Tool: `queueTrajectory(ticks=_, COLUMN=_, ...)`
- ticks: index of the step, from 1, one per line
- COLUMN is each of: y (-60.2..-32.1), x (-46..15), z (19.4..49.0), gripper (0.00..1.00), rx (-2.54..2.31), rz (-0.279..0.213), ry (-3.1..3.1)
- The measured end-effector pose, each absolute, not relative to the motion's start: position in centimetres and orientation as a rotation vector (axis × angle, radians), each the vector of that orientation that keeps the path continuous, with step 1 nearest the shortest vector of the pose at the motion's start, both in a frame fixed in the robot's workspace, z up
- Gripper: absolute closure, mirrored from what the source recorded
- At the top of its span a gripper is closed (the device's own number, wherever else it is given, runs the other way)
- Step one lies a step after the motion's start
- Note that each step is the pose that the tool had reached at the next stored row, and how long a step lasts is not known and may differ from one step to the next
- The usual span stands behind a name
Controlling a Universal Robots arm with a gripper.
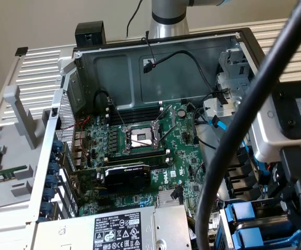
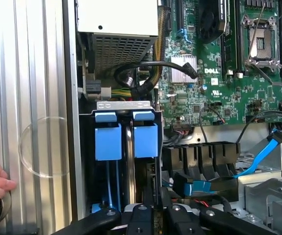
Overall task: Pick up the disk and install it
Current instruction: 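Insert the first disk wire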
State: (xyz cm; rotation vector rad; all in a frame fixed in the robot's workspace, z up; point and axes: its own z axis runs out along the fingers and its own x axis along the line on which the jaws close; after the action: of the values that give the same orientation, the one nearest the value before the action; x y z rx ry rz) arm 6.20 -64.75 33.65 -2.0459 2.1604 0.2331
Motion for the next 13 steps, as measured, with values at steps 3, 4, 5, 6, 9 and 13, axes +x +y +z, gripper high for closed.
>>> queueTrajectory(ticks=3, y=-64.7, x=6.2, z=34.4, gripper=0.83, rx=-2.046, rz=0.233, ry=2.160)
queueTrajectory(ticks=4, y=-64.7, x=6.2, z=34.7, gripper=0.83, rx=-2.046, rz=0.233, ry=2.160)
queueTrajectory(ticks=5, y=-64.6, x=6.2, z=35.0, gripper=0.83, rx=-2.046, rz=0.233, ry=2.160)
queueTrajectory(ticks=6, y=-64.5, x=6.2, z=35.2, gripper=0.83, rx=-2.046, rz=0.232, ry=2.161)
queueTrajectory(ticks=9, y=-64.0, x=6.2, z=35.4, gripper=0.83, rx=-2.055, rz=0.215, ry=2.170)
queueTrajectory(ticks=13, y=-63.1, x=6.2, z=35.6, gripper=0.83, rx=-2.077, rz=0.172, ry=2.192)
